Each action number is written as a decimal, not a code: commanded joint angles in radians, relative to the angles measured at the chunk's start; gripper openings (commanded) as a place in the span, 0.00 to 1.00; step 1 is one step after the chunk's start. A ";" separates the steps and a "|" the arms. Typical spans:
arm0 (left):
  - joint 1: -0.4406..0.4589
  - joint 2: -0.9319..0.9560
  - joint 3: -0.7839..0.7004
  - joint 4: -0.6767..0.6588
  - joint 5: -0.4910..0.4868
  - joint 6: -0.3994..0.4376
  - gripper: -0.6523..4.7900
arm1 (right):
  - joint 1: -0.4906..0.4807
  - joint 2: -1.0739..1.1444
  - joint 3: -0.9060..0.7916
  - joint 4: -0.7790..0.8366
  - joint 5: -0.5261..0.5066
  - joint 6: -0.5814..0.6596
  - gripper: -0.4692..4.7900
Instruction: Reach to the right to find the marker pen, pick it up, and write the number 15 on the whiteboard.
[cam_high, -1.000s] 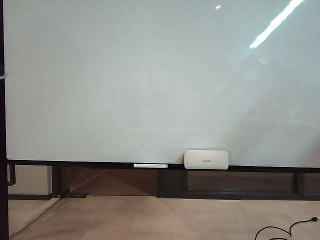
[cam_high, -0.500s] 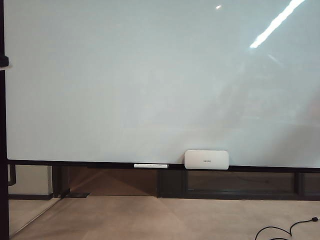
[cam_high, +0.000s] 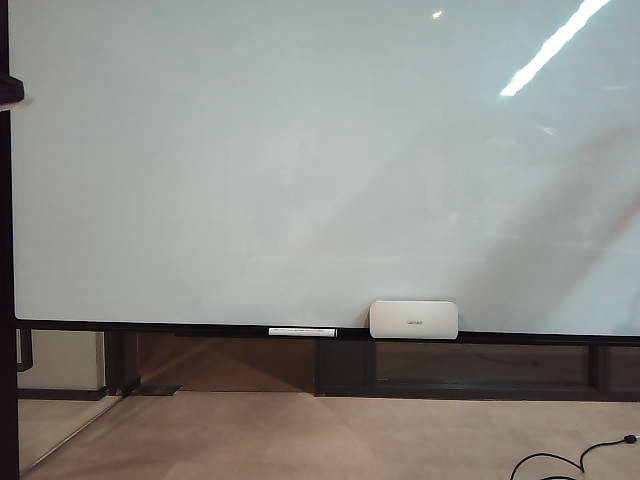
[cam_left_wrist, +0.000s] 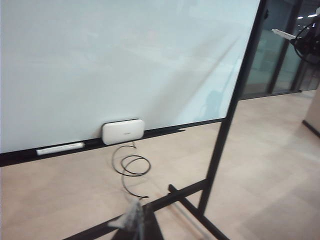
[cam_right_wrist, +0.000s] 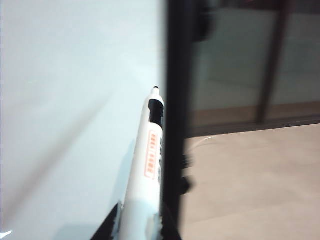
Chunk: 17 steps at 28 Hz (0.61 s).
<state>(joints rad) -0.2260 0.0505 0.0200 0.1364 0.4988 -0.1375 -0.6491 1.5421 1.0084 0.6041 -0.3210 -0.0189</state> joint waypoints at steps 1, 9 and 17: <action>0.000 0.001 0.003 0.027 -0.035 0.037 0.11 | 0.051 -0.071 -0.029 -0.053 -0.040 0.000 0.09; 0.000 0.001 0.014 0.093 -0.131 0.067 0.11 | 0.245 -0.163 -0.048 -0.103 -0.056 0.024 0.09; 0.000 0.031 0.085 0.044 -0.260 0.181 0.11 | 0.541 -0.150 -0.048 -0.107 -0.067 0.042 0.09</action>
<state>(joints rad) -0.2260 0.0616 0.0902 0.1764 0.2451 0.0036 -0.1486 1.3899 0.9573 0.4797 -0.3824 0.0219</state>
